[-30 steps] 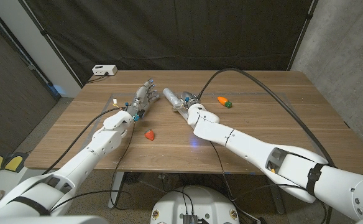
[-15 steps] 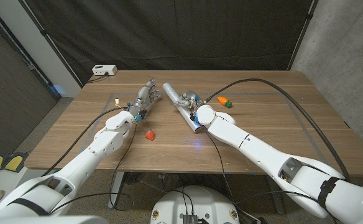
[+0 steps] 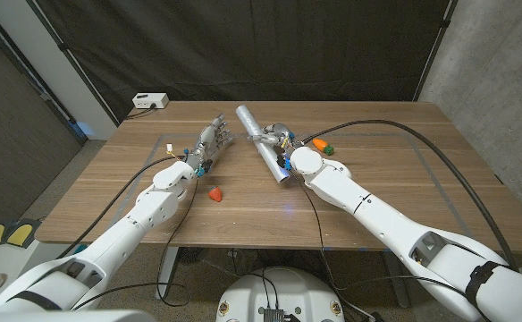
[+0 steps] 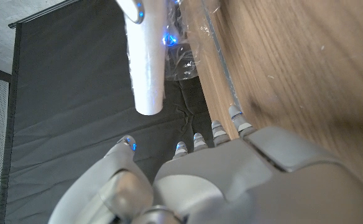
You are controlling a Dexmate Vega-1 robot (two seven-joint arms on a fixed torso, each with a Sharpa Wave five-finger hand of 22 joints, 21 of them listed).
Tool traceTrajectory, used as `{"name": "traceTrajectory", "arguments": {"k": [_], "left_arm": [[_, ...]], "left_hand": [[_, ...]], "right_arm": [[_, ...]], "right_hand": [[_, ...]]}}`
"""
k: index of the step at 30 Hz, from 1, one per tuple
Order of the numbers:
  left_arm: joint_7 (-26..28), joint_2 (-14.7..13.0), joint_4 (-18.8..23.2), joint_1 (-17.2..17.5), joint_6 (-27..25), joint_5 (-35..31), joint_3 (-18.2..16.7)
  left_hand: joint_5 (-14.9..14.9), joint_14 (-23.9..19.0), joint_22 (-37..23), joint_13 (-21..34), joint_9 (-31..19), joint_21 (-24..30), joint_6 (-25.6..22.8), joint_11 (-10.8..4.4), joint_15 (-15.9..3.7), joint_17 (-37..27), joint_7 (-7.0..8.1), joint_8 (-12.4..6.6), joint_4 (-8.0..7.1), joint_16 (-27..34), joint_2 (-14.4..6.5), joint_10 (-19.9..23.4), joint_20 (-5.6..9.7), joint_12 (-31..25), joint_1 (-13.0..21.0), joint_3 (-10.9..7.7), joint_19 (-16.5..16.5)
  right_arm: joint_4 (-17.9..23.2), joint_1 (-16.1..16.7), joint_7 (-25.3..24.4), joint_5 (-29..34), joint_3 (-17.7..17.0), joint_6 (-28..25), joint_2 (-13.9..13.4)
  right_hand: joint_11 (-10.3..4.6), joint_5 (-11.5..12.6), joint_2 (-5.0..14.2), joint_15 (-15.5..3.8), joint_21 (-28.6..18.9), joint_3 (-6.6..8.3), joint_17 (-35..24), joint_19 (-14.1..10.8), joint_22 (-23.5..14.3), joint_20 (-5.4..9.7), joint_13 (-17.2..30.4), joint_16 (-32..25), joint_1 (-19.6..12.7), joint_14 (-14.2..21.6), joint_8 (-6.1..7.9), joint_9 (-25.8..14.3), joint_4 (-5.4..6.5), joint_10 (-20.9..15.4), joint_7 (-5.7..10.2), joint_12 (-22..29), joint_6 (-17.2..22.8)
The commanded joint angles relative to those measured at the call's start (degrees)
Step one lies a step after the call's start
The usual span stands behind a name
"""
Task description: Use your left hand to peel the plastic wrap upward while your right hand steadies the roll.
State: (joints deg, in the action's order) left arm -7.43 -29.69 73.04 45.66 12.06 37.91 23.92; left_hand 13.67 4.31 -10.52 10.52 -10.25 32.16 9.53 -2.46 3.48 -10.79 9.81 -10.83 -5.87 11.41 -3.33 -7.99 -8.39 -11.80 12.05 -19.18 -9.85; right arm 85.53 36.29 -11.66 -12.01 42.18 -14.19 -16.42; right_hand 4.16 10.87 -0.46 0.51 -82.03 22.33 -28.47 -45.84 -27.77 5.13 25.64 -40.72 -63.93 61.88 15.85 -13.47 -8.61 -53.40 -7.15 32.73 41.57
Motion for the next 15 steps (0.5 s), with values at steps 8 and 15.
{"name": "traceTrajectory", "arguments": {"k": [8,15], "left_arm": [[1.31,-1.33,2.71,1.95,0.5,-0.55,-0.43],[1.63,-2.07,3.53,2.0,0.96,-1.84,-0.16]], "left_hand": [[-0.04,0.33,-0.11,0.28,-0.28,-0.45,0.88,0.09,-0.3,-0.04,0.12,0.16,0.95,-0.17,0.42,0.09,-0.33,0.14,0.77,0.05,-1.58],[-0.2,0.32,-0.07,0.29,-0.29,-0.65,1.48,-0.19,-0.44,0.01,0.08,0.23,1.91,-0.19,1.41,0.02,-0.29,0.16,1.78,0.19,-1.44]], "right_arm": [[-3.01,1.03,9.55,-15.57,-4.92,7.82,0.51],[-4.56,1.5,12.51,-20.22,-6.38,10.74,1.28]], "right_hand": [[-8.98,0.52,9.17,-12.93,0.73,4.16,0.44,-1.58,-0.95,7.72,0.17,-0.72,-10.12,11.97,-0.24,-0.56,-0.52,-9.02,8.65,-0.26,9.07],[-8.98,0.6,9.15,-12.98,1.05,4.32,0.68,-2.1,-1.32,7.75,0.19,-1.02,-10.26,12.1,-0.34,-0.73,-0.6,-9.03,8.75,-0.36,8.98]]}}
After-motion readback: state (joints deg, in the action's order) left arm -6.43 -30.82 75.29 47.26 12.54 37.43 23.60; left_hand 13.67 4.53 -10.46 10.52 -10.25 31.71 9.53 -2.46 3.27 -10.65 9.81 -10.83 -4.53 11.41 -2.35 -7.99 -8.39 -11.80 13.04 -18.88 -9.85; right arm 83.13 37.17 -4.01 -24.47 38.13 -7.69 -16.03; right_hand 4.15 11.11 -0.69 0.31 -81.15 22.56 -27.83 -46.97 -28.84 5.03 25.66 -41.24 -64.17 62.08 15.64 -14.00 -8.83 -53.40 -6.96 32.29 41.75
